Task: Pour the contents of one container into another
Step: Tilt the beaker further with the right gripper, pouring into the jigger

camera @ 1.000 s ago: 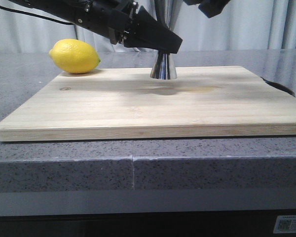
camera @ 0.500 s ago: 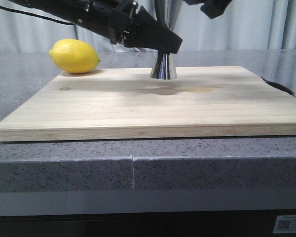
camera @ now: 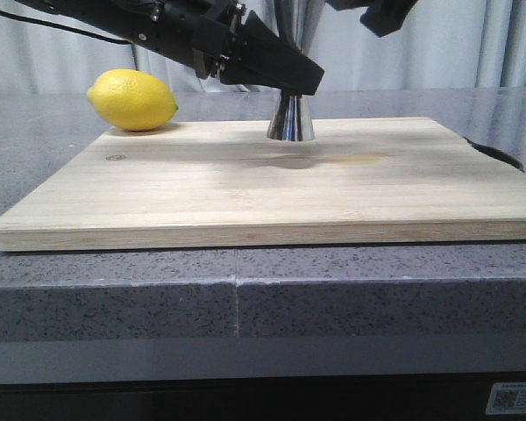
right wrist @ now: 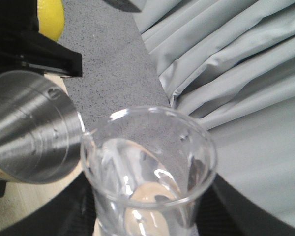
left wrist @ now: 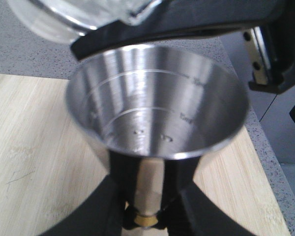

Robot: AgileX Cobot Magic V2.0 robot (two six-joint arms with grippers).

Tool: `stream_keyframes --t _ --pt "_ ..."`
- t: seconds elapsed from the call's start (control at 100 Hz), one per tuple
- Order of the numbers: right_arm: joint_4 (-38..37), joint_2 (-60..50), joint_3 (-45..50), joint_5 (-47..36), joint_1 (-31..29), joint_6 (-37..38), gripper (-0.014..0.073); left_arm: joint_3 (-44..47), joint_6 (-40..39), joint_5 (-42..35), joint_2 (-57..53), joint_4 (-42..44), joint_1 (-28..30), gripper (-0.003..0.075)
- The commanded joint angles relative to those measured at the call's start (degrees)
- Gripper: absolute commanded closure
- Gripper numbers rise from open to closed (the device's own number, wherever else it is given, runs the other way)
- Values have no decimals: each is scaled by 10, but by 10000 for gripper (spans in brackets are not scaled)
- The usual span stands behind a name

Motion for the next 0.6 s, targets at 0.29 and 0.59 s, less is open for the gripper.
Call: stream_keyframes --t 0.29,0.59 --pt "-16 -25 -21 -21 -1 -1 326 -18 -1 47 -29 -45 -6 669" --pt "-31 -25 -21 -21 -1 -1 326 -18 -1 47 -29 -45 -6 669"
